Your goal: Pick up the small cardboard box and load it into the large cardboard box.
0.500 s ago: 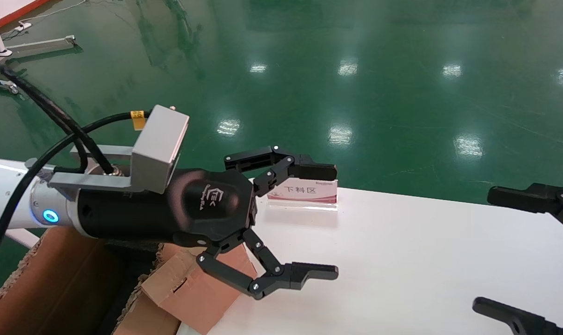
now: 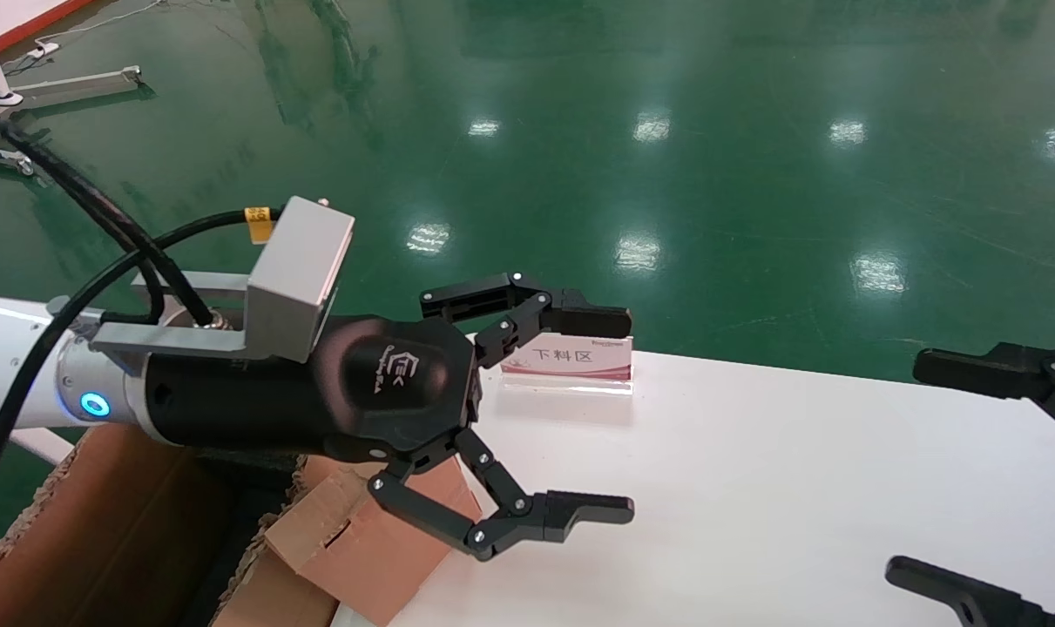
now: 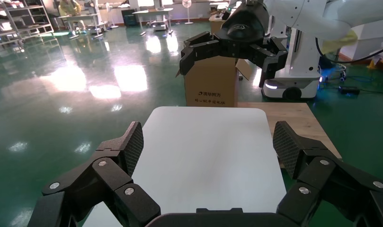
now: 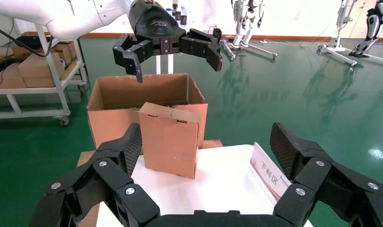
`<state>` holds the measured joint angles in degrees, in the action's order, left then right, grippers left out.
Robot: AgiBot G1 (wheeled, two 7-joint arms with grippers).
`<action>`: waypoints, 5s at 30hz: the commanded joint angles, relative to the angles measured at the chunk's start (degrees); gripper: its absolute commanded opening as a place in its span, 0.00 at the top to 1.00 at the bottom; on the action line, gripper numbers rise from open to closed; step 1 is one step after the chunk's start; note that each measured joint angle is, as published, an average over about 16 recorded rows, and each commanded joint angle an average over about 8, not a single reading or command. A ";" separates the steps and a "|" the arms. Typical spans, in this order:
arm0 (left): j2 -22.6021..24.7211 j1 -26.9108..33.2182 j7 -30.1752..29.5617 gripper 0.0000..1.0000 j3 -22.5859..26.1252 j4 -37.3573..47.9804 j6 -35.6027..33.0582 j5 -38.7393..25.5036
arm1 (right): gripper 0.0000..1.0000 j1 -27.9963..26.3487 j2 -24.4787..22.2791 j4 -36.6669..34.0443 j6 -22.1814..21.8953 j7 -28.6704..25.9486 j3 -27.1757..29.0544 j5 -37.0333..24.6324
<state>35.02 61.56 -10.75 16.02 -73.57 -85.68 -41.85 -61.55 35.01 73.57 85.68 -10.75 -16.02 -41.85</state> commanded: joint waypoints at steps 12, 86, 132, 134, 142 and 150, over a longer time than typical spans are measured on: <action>-0.37 0.20 0.03 0.00 0.28 -0.01 0.11 -0.52 | 0.00 0.00 0.00 0.00 0.00 0.00 0.00 0.00; 5.37 60.45 -76.68 0.00 67.48 -10.45 -8.30 -44.66 | 0.00 0.00 0.00 0.00 0.00 0.00 0.00 0.00; 8.23 59.06 -80.48 0.90 79.52 -8.82 -3.93 -45.68 | 0.23 0.00 0.00 0.00 0.00 0.00 0.00 0.00; 8.24 58.94 -80.44 1.00 79.54 -8.79 -3.76 -45.78 | 0.48 0.00 0.00 0.00 0.00 0.00 0.00 0.00; 8.26 58.70 -80.37 1.00 79.59 -8.74 -3.41 -45.99 | 1.00 0.00 0.00 -0.01 -0.01 0.00 0.00 0.00; 8.26 58.55 -80.36 1.00 79.66 -8.71 -3.21 -46.08 | 1.00 0.01 -0.01 -0.02 -0.03 0.00 0.00 0.01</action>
<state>43.28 120.14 -91.10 95.66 -82.29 -88.93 -87.92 -61.54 35.00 73.55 85.66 -10.74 -16.02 -41.84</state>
